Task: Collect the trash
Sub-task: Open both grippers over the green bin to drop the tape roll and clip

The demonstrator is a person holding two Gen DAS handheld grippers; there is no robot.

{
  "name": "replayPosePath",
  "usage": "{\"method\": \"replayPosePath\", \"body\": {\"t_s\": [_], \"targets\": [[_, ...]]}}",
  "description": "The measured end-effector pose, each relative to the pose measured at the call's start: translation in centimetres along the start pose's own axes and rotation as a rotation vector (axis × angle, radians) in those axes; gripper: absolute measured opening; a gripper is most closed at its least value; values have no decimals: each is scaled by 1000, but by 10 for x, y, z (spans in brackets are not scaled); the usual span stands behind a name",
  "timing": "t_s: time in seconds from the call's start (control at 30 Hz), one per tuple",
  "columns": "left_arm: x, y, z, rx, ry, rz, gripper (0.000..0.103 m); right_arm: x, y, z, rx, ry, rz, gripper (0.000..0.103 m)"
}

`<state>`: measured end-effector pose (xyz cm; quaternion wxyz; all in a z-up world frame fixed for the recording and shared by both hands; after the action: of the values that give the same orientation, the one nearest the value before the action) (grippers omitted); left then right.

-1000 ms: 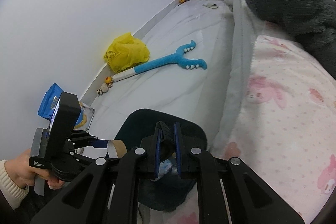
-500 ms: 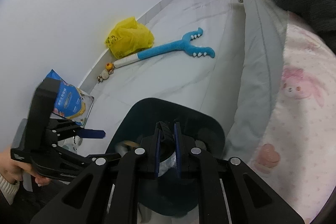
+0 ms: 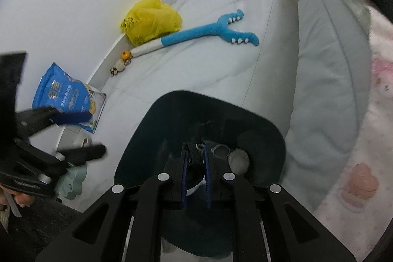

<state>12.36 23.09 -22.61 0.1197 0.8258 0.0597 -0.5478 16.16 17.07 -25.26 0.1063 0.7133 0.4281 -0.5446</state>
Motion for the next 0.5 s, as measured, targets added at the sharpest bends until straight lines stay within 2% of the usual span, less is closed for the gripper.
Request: {"method": "replayPosePath", "body": {"t_s": [0.4, 0.43, 0.5], "targets": [[-73, 11, -44, -49, 283, 73, 77, 33, 0, 26, 5, -134, 26, 13], [-78, 14, -46, -47, 302, 74, 76, 34, 1, 28, 6, -139, 31, 15], [-89, 18, -51, -41, 345, 65, 76, 35, 2, 31, 18, -148, 28, 36]]}}
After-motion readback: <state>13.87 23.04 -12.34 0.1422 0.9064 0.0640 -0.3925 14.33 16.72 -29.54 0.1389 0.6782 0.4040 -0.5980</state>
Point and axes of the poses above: each gripper's, at about its wrist camera, not at the fingertips, and x roughly the way its jaws point, y to its right, z to its underside, the point moved 8 cm from there along x, roughly the way its jaws point, and after that the axes turned 7 degrees about -z, right-handed, at the moved point
